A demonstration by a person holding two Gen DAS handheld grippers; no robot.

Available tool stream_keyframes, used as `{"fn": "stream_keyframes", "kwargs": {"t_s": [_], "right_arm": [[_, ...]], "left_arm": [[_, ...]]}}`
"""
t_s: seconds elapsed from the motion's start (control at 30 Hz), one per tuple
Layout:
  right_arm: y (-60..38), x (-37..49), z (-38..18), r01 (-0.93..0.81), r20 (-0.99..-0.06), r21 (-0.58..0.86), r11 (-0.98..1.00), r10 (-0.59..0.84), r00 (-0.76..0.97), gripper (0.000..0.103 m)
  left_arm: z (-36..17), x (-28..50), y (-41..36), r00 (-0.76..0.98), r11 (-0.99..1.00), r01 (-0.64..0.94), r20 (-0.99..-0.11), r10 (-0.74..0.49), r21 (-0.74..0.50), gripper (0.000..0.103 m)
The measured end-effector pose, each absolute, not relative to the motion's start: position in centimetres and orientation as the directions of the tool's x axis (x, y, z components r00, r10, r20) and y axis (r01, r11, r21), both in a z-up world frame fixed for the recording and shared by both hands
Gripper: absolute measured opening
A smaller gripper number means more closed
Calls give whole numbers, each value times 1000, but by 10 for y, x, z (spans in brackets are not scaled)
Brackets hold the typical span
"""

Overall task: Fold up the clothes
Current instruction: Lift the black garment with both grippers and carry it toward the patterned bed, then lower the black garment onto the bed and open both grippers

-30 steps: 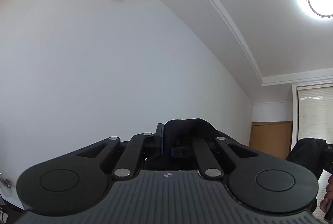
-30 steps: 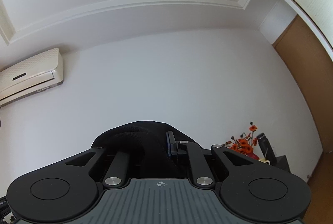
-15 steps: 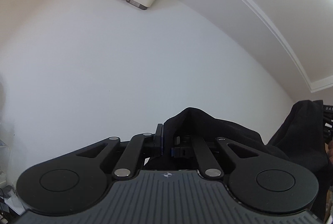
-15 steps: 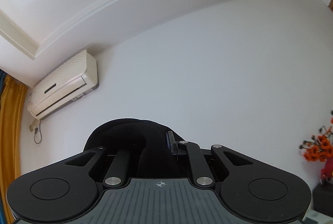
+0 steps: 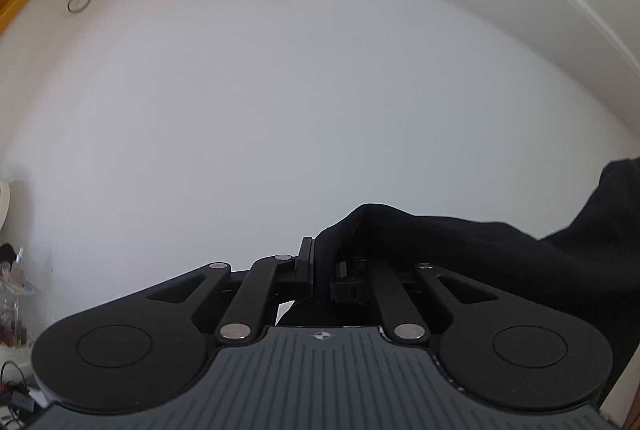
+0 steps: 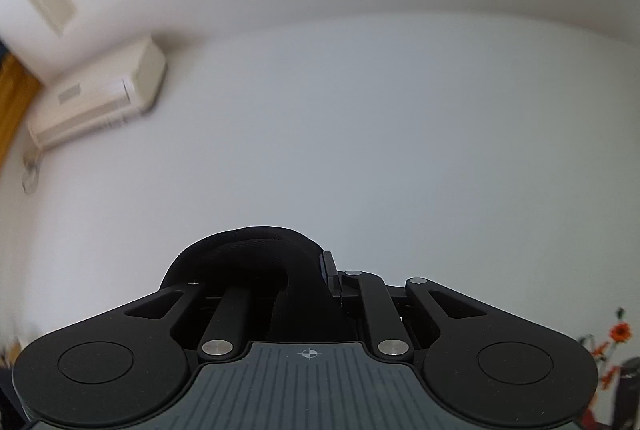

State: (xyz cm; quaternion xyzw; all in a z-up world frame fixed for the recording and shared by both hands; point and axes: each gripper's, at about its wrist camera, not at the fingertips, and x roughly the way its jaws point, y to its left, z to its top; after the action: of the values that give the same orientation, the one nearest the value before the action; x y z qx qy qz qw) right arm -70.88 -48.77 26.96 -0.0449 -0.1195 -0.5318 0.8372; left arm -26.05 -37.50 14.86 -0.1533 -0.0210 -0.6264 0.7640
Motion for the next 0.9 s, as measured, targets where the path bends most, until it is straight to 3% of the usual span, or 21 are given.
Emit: {"fn": "stream_keyframes", "kwargs": {"t_s": [0.1,0.23,0.33,0.43,0.53,0.73,0.77,0.9], "right_arm": [[-532,-711,179,942,-66,39,333,-940,335,12],[-577,-720,34,977,-487,81,197,-847,211,12],[-583,-713,-79,994,-680,29,104,-727,95,12],[-558,-715,-140,995,-714,85,55,-693,100,15],[-537,-711,-146,994,-708,90,64,-698,109,20],[-521,-701,-118,981,-720,-68,181,-689,77,43],[-513,-699,-114,977,-725,-76,200,-683,84,50],[-482,-698,-99,971,-723,-34,236,-677,139,61]], "left_arm": [[104,-258,-408,171,164,971,21,-985,-175,7],[19,-258,-447,44,83,986,-262,-964,-141,7],[-41,-267,-467,-16,33,994,-453,-891,-100,7],[-80,-278,-474,-60,4,994,-574,-816,-110,7],[-95,-274,-483,-155,-34,981,-658,-737,-193,8],[-108,-247,-486,-244,-44,953,-678,-694,-299,16],[-108,-241,-486,-253,-36,948,-677,-691,-317,19],[-109,-222,-483,-260,5,931,-670,-695,-366,29]]}}
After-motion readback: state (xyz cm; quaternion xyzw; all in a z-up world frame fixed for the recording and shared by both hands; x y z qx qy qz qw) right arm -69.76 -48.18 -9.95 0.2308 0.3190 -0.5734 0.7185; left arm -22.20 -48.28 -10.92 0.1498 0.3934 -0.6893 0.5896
